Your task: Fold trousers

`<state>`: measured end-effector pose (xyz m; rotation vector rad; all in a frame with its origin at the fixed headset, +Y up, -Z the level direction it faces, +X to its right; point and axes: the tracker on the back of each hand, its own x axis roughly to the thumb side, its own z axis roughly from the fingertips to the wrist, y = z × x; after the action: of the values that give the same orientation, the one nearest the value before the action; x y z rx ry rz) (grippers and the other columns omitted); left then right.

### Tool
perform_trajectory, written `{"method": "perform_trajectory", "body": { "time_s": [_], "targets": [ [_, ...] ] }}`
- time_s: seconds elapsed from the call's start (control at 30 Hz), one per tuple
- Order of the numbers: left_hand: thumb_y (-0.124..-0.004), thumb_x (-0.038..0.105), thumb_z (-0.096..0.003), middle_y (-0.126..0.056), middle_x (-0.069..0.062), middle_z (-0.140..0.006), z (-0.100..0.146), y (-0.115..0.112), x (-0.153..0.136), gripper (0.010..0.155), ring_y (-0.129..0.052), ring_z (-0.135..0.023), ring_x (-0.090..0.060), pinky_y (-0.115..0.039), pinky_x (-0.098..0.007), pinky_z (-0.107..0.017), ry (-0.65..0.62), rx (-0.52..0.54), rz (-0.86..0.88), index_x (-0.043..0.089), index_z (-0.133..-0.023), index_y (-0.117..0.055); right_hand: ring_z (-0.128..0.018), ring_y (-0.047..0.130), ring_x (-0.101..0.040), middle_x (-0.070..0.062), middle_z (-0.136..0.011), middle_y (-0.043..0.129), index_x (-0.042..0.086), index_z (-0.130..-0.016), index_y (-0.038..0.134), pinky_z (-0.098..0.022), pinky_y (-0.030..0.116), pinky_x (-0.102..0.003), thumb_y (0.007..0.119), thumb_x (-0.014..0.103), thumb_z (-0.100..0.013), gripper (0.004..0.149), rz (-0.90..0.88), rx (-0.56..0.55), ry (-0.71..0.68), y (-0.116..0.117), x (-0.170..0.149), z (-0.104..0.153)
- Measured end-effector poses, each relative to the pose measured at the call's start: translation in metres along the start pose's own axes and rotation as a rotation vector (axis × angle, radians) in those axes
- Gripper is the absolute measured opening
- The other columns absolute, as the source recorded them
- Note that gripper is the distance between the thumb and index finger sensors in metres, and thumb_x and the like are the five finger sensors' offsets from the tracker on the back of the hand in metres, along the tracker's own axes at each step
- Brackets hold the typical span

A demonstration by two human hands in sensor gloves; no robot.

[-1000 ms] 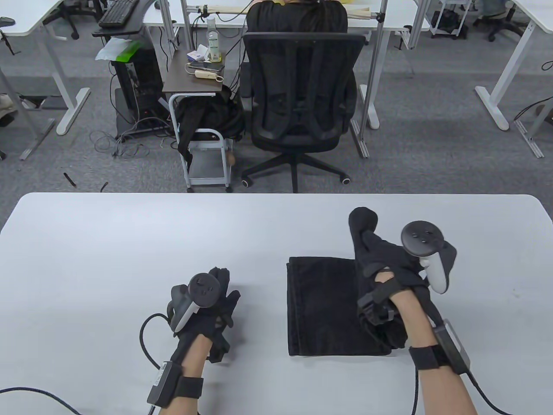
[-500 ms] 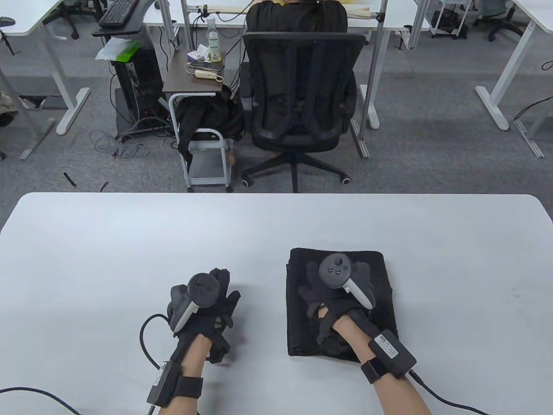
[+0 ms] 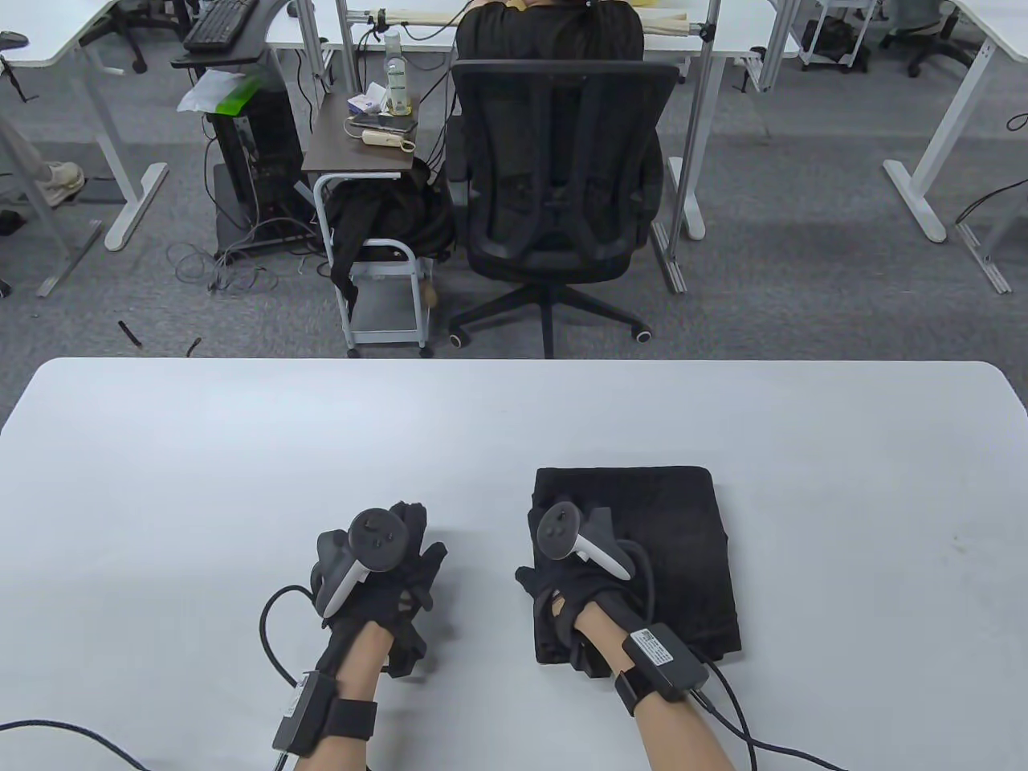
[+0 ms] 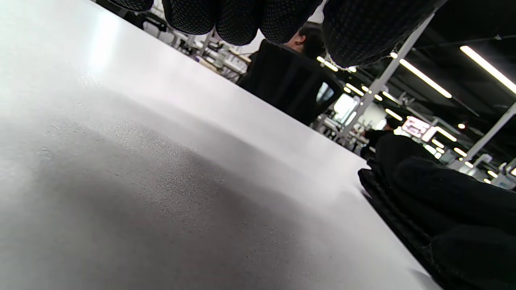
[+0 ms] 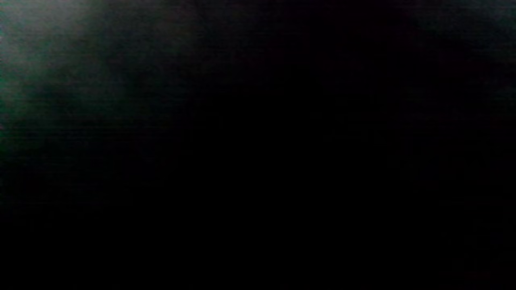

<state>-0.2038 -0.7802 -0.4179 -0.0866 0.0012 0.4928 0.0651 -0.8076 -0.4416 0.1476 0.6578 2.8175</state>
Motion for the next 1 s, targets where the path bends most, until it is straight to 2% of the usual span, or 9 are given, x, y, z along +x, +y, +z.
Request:
{"method": "perform_trajectory", "body": {
  "time_s": [0.2, 0.37, 0.53, 0.73, 0.87, 1.0],
  "targets": [
    [-0.075, 0.052, -0.0489, -0.053, -0.006, -0.120, 0.001, -0.001, -0.003, 0.067, -0.052, -0.110, -0.039, -0.050, -0.059, -0.077, 0.006, -0.005, 0.006, 0.028, -0.107, -0.051, -0.102, -0.010, -0.041, 0.000, -0.111, -0.012, 0.041, -0.108, 0.005, -0.072, 0.009, -0.067, 0.057, 0.067, -0.052, 0.080, 0.002, -0.008, 0.000, -0.005, -0.017, -0.001],
    [-0.075, 0.052, -0.0488, -0.053, -0.006, -0.120, 0.000, -0.001, -0.004, 0.067, -0.052, -0.110, -0.039, -0.050, -0.059, -0.077, 0.008, -0.007, 0.010, 0.028, -0.107, -0.051, -0.105, 0.000, -0.041, 0.000, -0.114, -0.003, 0.041, -0.109, 0.013, -0.073, 0.015, -0.067, 0.060, 0.062, -0.052, 0.077, 0.012, -0.066, 0.021, -0.020, -0.058, 0.001],
    [-0.075, 0.052, -0.0488, -0.053, -0.006, -0.120, 0.000, -0.001, -0.002, 0.067, -0.052, -0.110, -0.039, -0.050, -0.059, -0.077, 0.006, -0.007, 0.008, 0.028, -0.107, -0.051, -0.107, 0.008, -0.041, 0.001, -0.115, 0.007, 0.041, -0.108, 0.022, -0.074, 0.021, -0.067, 0.067, 0.053, -0.051, 0.073, -0.004, -0.105, 0.168, -0.041, -0.118, 0.006],
    [-0.075, 0.052, -0.0488, -0.053, -0.006, -0.120, -0.002, -0.003, -0.003, 0.067, -0.052, -0.110, -0.039, -0.050, -0.059, -0.077, 0.010, -0.011, 0.004, 0.028, -0.107, -0.051, -0.108, 0.019, -0.042, 0.000, -0.115, 0.014, 0.040, -0.107, 0.025, -0.075, 0.030, -0.065, 0.070, 0.042, -0.051, 0.071, 0.071, -0.115, 0.380, -0.062, -0.183, 0.017],
    [-0.074, 0.052, -0.0489, -0.053, -0.006, -0.120, -0.003, -0.004, -0.003, 0.067, -0.052, -0.109, -0.039, -0.050, -0.059, -0.077, 0.013, -0.015, 0.000, 0.028, -0.107, -0.051, -0.108, 0.017, -0.042, 0.000, -0.115, 0.013, 0.040, -0.105, 0.026, -0.076, 0.028, -0.065, 0.070, 0.035, -0.051, 0.071, 0.030, -0.122, 0.459, -0.065, -0.207, 0.022],
    [-0.074, 0.052, -0.0489, -0.053, -0.006, -0.120, -0.003, -0.005, -0.003, 0.067, -0.052, -0.109, -0.039, -0.050, -0.059, -0.077, 0.015, -0.018, -0.007, 0.028, -0.107, -0.051, -0.108, 0.018, -0.043, -0.002, -0.115, 0.014, 0.039, -0.106, 0.025, -0.075, 0.028, -0.066, 0.070, 0.036, -0.051, 0.071, 0.028, -0.145, 0.464, -0.063, -0.206, 0.024]
  ]
}}
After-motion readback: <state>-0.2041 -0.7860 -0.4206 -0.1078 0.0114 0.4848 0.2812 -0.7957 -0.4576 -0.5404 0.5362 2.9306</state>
